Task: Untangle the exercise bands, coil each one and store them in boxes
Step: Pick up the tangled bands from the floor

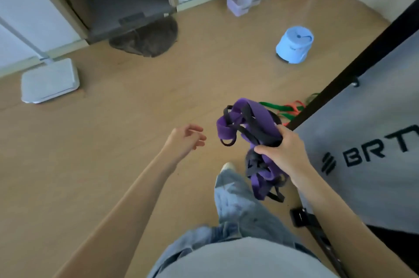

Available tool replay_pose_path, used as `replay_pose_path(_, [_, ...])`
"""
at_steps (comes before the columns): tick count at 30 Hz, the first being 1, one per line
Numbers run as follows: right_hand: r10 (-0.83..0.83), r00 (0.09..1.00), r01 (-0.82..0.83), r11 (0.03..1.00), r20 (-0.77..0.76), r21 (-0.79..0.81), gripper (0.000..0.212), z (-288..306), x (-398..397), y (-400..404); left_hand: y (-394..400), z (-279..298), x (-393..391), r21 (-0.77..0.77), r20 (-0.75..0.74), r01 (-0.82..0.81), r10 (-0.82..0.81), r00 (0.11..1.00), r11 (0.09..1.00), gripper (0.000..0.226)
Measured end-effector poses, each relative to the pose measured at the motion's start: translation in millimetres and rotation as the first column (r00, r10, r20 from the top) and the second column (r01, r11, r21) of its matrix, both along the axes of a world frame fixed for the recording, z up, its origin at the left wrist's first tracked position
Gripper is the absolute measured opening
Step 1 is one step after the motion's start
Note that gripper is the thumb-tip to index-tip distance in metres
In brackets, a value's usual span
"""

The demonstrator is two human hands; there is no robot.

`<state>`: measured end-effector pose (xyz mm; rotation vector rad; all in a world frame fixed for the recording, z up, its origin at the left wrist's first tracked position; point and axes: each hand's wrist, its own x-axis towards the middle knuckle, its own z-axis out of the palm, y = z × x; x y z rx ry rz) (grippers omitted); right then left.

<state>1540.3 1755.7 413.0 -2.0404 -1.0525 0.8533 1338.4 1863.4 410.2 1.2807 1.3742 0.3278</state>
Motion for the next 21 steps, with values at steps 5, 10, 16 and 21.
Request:
replay_pose_path(5, [0.071,0.996,-0.070,0.997,-0.060,0.019,0.033,6,50,147,125,16,76,-0.288,0.159,-0.012,0.060,0.986,0.958,0.037])
replay_pose_path(10, [-0.029,0.980,0.028,1.000,-0.199,-0.012,0.031,4,105,253,236,8,153,-0.501,0.245,0.251,-0.143,0.959,0.828,0.062])
replay_pose_path(16, [-0.103,0.898,0.134,0.990,-0.427,0.044,0.026,-5,173,359,358,-16,279,-0.603,0.295,0.256,-0.087,0.952,0.755,0.036])
replay_pose_path(21, [-0.300,0.768,0.360,0.933,-0.565,-0.004,0.033,-10,237,411,429,-16,378,-0.683,0.343,0.412,-0.234,0.910,0.603,0.032])
